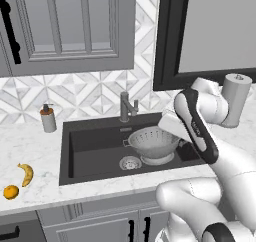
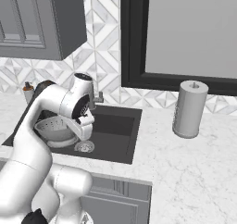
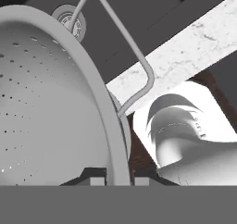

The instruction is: Put the colander in the sink, put the banana, tangerine in the colander, and turn on the sink faucet and pour water over the colander.

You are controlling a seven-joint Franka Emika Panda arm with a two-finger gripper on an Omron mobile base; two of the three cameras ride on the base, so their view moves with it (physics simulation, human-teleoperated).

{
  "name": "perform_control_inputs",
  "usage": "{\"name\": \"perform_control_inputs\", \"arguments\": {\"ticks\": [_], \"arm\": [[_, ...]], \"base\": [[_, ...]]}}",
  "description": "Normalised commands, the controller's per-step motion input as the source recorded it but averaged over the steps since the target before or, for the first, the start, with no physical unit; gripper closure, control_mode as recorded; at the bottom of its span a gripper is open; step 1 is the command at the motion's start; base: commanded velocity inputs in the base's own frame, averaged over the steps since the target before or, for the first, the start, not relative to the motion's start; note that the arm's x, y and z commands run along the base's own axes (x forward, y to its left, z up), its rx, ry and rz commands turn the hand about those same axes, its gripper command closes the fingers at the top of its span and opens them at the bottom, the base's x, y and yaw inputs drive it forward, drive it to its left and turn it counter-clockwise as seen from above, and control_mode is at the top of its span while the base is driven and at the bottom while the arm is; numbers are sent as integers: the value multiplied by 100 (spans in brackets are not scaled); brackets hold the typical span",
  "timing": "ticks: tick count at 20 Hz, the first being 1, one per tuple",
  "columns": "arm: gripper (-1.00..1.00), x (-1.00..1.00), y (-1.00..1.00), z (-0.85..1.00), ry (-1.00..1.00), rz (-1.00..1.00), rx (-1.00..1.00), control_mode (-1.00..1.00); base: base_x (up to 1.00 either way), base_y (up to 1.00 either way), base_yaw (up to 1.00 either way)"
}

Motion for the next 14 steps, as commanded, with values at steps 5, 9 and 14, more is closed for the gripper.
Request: {"name": "perform_control_inputs", "arguments": {"ticks": [5, 9, 14], "arm": [[100, 33, -42, -10, -3, 15, 0, -100], [100, 59, -22, -14, -9, 15, 0, -100], [100, 59, -4, -37, -17, 19, 3, -100]], "base": [[0, 0, 0], [0, 0, 0], [0, 0, 0]]}}
